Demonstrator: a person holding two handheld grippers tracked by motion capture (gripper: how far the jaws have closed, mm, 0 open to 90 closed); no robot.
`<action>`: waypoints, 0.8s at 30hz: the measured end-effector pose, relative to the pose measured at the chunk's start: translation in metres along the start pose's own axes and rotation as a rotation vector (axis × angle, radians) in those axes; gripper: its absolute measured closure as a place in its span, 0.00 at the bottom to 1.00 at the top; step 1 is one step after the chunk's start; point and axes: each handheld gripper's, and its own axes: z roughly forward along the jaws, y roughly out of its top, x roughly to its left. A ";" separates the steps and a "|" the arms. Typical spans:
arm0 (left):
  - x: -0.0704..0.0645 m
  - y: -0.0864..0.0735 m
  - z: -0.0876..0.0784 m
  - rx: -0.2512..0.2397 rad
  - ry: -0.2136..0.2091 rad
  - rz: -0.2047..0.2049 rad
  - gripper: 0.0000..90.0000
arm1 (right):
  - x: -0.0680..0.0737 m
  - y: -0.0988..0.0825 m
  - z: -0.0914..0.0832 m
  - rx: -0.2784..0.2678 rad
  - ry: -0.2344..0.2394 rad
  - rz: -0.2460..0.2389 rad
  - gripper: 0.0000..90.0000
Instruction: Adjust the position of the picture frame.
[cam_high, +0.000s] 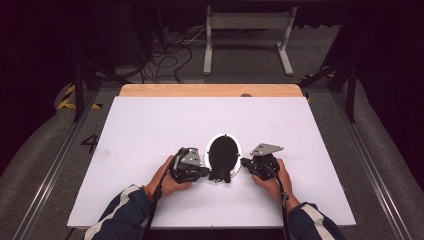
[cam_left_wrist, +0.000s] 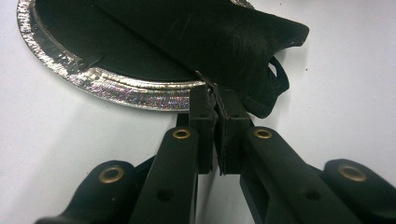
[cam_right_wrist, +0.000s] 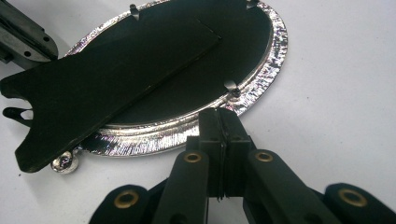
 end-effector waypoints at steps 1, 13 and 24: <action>0.000 0.000 0.000 0.001 0.007 0.005 0.96 | 0.000 0.001 0.001 -0.001 -0.006 -0.002 1.00; -0.002 -0.001 -0.001 0.003 0.026 0.022 0.95 | 0.002 0.000 0.001 -0.004 -0.009 -0.019 0.97; -0.010 -0.005 -0.011 0.005 0.076 0.074 0.87 | 0.005 -0.005 -0.007 0.002 0.038 -0.037 0.84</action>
